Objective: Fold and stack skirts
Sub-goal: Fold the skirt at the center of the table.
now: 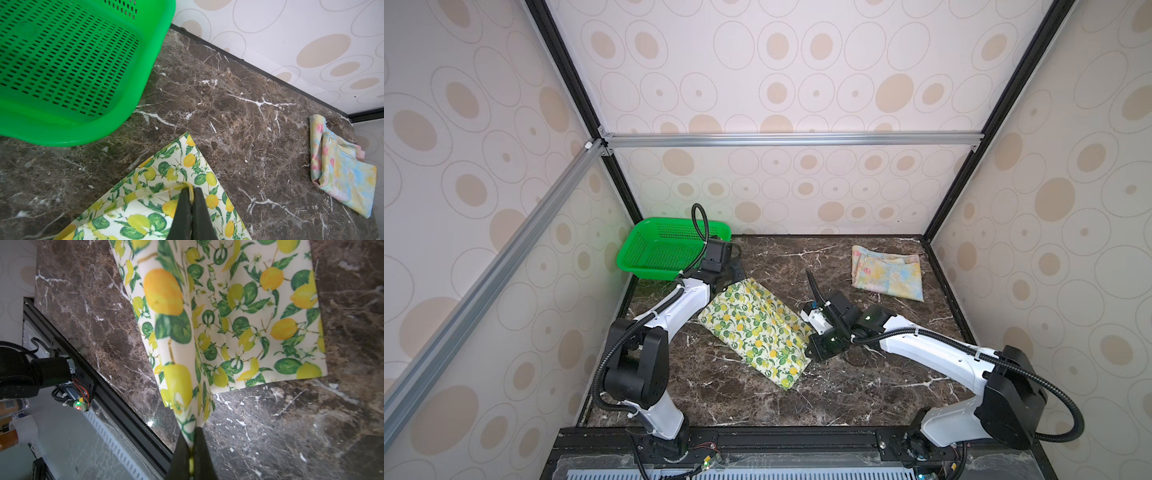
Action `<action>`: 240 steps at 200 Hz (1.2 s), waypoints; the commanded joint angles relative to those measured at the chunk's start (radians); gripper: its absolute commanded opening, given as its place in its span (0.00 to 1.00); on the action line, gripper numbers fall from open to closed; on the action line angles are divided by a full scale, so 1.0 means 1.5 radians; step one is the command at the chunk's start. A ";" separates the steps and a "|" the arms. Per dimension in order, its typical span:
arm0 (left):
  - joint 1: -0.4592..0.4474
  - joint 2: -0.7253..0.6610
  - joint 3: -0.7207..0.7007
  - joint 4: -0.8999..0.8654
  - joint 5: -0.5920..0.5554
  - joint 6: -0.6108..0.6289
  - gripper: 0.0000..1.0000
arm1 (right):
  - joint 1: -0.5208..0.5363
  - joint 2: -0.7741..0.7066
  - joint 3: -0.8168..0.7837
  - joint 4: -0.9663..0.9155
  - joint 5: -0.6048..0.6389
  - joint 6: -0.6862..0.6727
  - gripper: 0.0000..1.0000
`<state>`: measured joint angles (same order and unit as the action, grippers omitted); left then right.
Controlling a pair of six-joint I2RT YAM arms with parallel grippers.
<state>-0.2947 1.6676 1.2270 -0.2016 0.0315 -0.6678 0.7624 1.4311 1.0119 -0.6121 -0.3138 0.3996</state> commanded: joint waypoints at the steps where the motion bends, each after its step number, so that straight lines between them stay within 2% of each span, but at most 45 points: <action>1: -0.009 0.025 0.043 0.018 -0.016 0.001 0.00 | -0.017 0.016 -0.008 -0.018 0.007 -0.011 0.00; 116: -0.015 0.132 0.087 0.023 -0.026 0.000 0.00 | -0.047 0.087 0.014 -0.012 0.040 -0.026 0.00; 176: -0.014 0.134 0.084 0.002 -0.064 -0.002 0.00 | -0.051 0.117 0.044 -0.031 0.056 -0.046 0.00; 240: -0.015 0.155 0.111 0.026 -0.035 0.010 0.00 | -0.057 0.126 0.052 -0.040 0.073 -0.053 0.00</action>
<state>-0.3145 1.8748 1.3212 -0.1837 -0.0200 -0.6659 0.6880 1.6070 1.0698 -0.6411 -0.2279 0.3336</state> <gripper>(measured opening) 0.048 0.048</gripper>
